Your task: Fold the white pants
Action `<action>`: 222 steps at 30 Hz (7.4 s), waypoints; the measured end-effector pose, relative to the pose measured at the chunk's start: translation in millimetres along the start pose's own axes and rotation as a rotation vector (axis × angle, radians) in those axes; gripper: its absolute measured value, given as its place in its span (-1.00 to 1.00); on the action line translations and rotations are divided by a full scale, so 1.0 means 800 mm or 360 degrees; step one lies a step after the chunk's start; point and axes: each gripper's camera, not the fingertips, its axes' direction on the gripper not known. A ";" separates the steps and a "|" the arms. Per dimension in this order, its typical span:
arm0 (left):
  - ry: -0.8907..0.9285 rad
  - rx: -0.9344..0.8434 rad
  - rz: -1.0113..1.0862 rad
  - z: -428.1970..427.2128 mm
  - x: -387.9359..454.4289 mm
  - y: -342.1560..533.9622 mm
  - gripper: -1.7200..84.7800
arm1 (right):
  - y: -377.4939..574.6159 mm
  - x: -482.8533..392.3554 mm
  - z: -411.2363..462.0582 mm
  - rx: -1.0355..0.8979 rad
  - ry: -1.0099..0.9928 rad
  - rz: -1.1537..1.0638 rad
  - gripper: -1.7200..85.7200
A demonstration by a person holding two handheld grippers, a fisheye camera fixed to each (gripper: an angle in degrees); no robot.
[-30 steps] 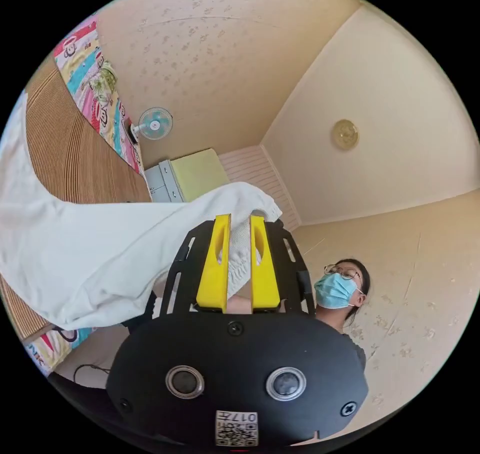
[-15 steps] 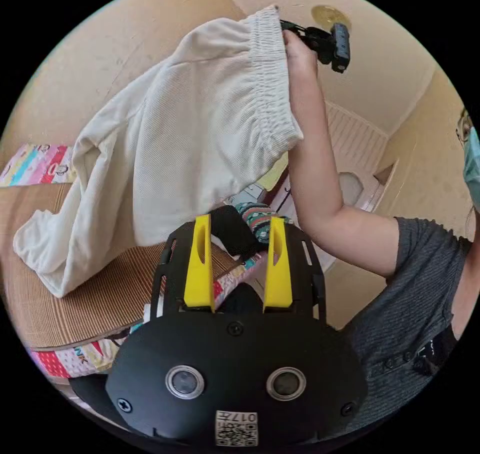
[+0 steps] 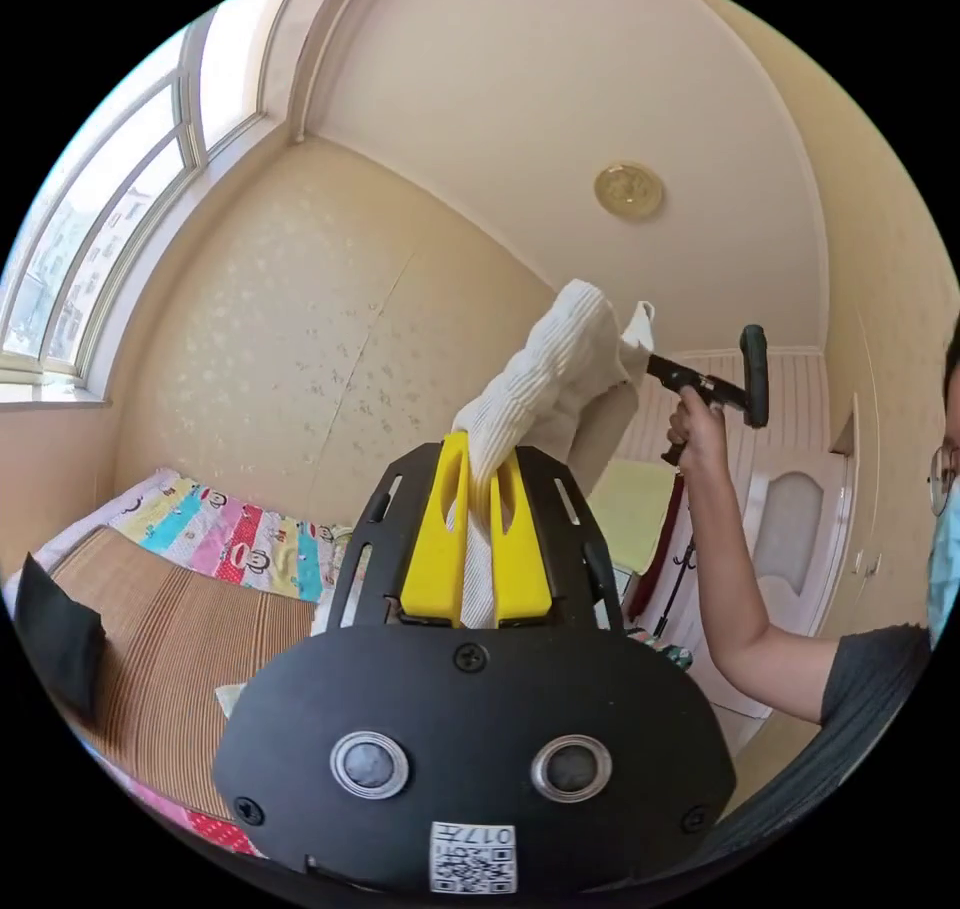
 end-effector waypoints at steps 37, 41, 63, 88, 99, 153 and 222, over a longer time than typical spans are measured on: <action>-0.0352 -0.0961 -0.0279 0.586 -0.263 0.016 -0.80 | 0.287 0.178 0.771 -0.0975 0.0046 0.0629 -0.82; -0.0259 -0.1498 -0.0157 0.576 -0.305 0.274 -0.79 | 0.579 0.056 0.811 -0.1382 -0.0283 0.0400 -0.82; -0.0603 -0.2047 -0.0095 0.310 -0.129 0.650 -0.82 | 0.919 -0.156 0.617 -0.2044 -0.0406 0.0513 -0.85; -0.0632 -0.2216 -0.0355 0.225 -0.185 0.645 -0.76 | 0.923 -0.342 0.630 -0.1988 -0.1138 0.0746 -0.77; -0.0153 -0.2191 -0.0644 0.171 -0.167 0.626 -0.87 | 0.960 -0.268 0.509 -0.1889 -0.1386 0.0739 -0.89; 0.0441 -0.1949 -0.1006 0.298 0.032 0.654 -0.78 | 0.919 -0.105 0.148 -0.1243 -0.0800 0.1043 -0.90; -0.0332 -0.1758 -0.1100 0.082 -0.155 0.690 -0.87 | 0.902 -0.248 0.741 -0.1408 -0.1145 0.0638 -0.81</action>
